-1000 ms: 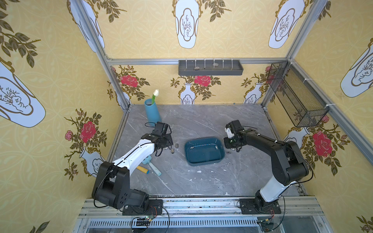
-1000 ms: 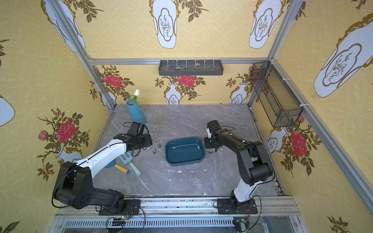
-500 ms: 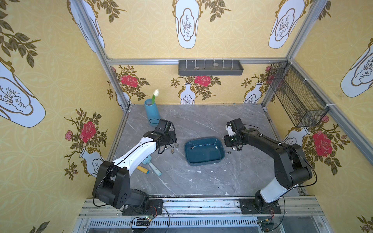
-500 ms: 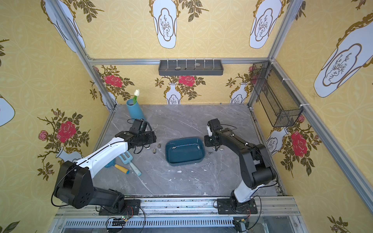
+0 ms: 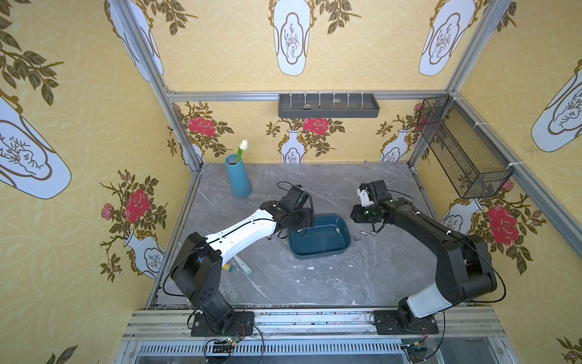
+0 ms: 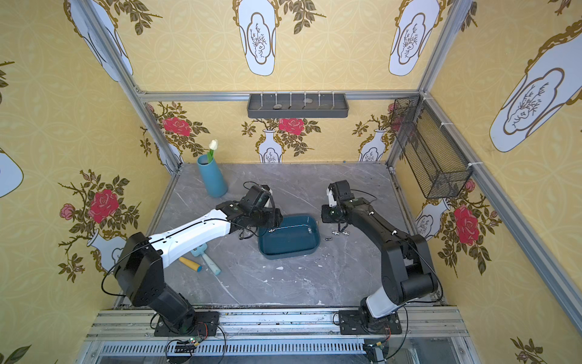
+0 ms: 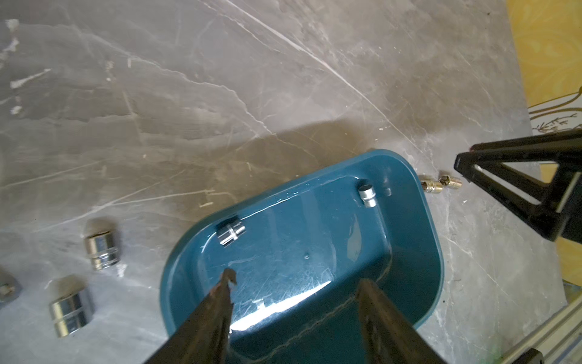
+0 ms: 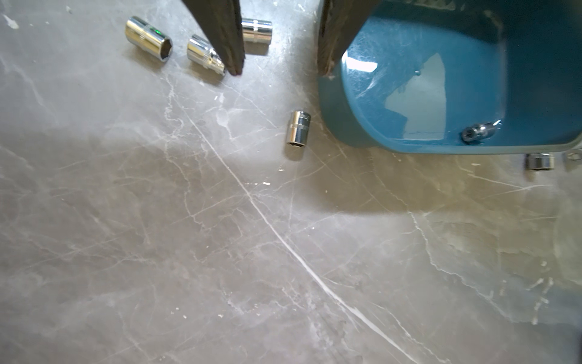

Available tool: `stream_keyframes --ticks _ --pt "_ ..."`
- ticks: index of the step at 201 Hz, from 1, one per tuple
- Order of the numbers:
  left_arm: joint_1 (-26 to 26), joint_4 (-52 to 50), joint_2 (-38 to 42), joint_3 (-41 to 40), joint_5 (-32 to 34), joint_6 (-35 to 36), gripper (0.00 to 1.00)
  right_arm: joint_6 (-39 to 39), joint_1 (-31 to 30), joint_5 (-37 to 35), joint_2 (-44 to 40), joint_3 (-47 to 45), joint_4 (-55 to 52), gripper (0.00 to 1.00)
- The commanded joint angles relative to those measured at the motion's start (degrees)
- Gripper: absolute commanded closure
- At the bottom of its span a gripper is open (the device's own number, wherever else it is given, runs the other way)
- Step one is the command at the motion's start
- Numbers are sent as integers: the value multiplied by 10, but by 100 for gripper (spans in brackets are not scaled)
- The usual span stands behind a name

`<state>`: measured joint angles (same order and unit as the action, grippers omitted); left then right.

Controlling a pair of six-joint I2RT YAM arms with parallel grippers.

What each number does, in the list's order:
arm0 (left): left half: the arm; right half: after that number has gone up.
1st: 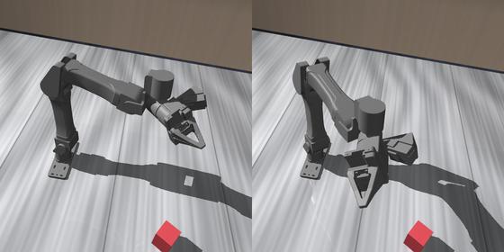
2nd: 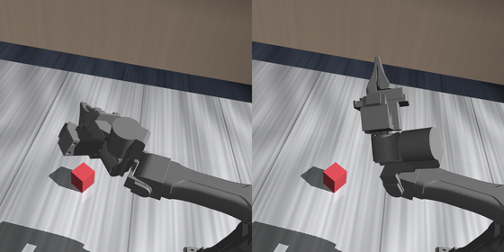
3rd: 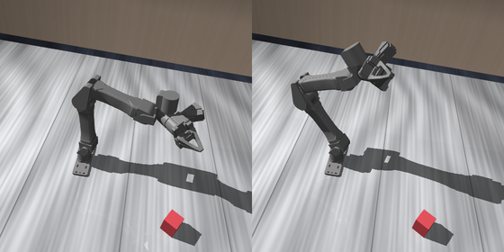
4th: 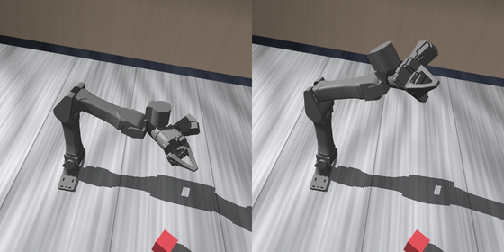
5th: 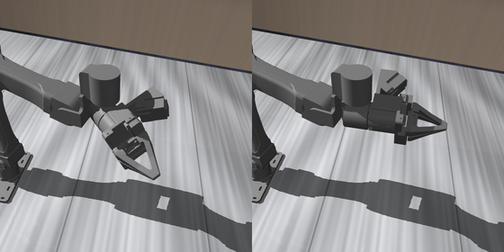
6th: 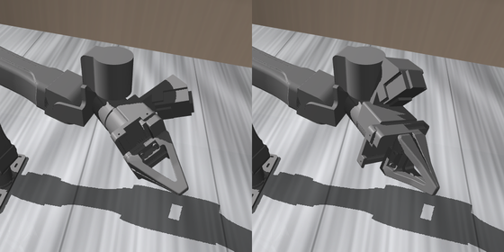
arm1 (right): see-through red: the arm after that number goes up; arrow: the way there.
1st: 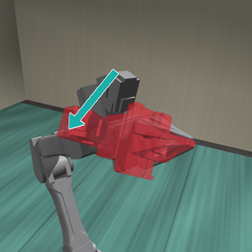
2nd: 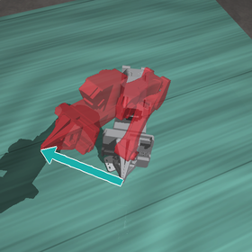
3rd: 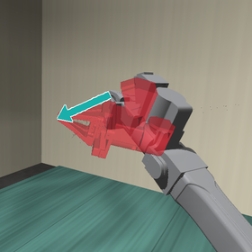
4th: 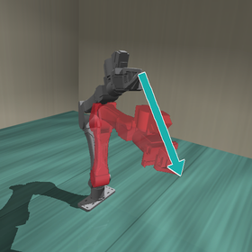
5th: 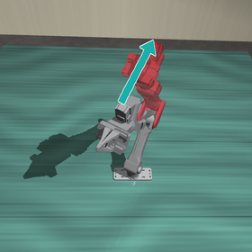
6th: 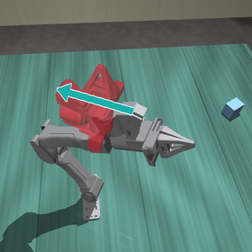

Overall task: Take out the socket from the storage box
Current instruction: Pick up the socket head from the storage box.

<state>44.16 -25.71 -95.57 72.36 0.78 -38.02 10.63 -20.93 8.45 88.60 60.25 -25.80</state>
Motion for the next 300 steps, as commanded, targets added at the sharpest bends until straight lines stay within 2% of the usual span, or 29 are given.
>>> stream_keyframes --ticks 1,37,129,226,300 --pt "22 23 -38 24 -16 -8 33 19 1 18 -5 4 -6 54" --pt "53 41 -99 63 -22 -29 34 40 0 32 0 2 1 53" --pt "77 68 -216 126 -22 -31 39 86 -2 68 28 -2 29 52" --pt "97 75 -278 164 33 -15 45 140 -3 86 56 -1 45 52" --pt "97 81 -299 170 72 10 48 187 -22 64 93 22 30 53"
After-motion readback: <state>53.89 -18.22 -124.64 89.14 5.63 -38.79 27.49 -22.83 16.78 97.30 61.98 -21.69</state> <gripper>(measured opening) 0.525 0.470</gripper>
